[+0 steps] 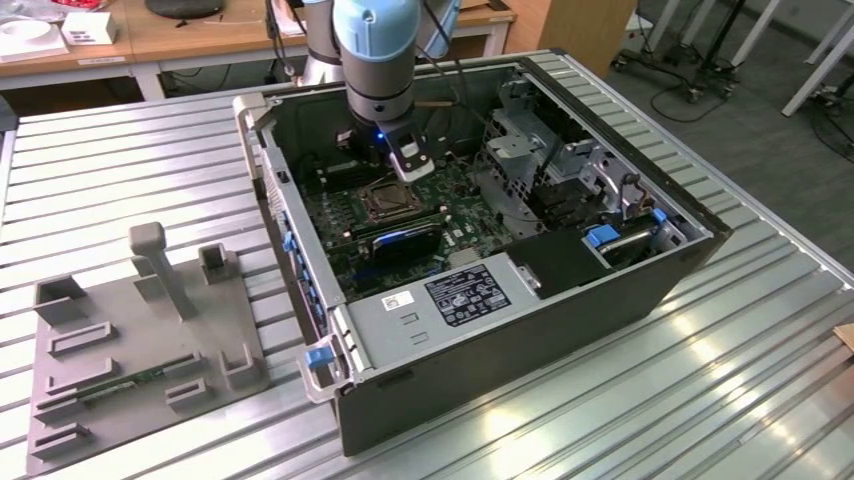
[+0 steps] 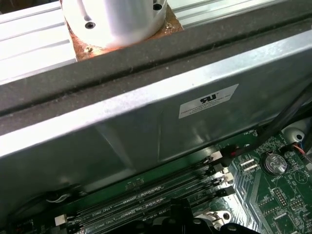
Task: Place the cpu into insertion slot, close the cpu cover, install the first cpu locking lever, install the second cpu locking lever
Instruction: 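Install the first cpu locking lever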
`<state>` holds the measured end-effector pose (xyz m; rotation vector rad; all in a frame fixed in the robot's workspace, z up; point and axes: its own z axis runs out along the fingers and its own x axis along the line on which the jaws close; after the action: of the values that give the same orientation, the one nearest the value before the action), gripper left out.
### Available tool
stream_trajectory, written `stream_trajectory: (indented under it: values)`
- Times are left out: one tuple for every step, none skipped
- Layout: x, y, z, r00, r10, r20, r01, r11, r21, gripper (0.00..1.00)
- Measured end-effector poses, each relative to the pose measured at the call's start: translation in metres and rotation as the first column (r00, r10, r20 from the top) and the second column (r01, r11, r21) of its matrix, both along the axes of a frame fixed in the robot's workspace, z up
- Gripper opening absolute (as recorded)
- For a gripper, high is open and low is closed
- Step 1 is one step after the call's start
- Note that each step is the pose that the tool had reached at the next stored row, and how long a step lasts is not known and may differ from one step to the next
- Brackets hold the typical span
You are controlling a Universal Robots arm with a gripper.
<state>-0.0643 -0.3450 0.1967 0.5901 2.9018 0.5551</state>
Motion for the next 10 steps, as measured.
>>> stream_trajectory:
  values:
    - [-0.0001,0.0001,-0.0001,1.0,0.0,0.0001,0.0,1.0,0.0,0.1]
    - [-0.0003,0.0001,-0.0002,1.0,0.0,0.0001,0.0,1.0,-0.0001,0.1]
    - [-0.0004,0.0001,-0.0002,1.0,0.0,0.0001,0.0,1.0,-0.0002,0.1]
    - [-0.0006,0.0001,-0.0003,1.0,0.0,0.0003,0.0,1.0,-0.0001,0.1]
    - [-0.0008,0.0001,-0.0004,1.0,0.0,0.0005,0.0,1.0,-0.0001,0.1]
    - [-0.0009,0.0001,-0.0004,1.0,0.0,0.0006,0.0,1.0,-0.0001,0.1]
    - [-0.0011,0.0001,-0.0005,1.0,0.0,0.0007,0.0,1.0,-0.0002,0.1]
    - [-0.0013,0.0002,-0.0006,1.0,0.0,0.0009,0.0,1.0,-0.0001,0.1]
    - [-0.0015,0.0002,-0.0006,1.0,0.0,0.001,0.0,1.0,-0.0002,0.1]
    - [-0.0017,0.0002,-0.0006,1.0,0.0,0.0012,0.0,1.0,-0.0002,0.1]
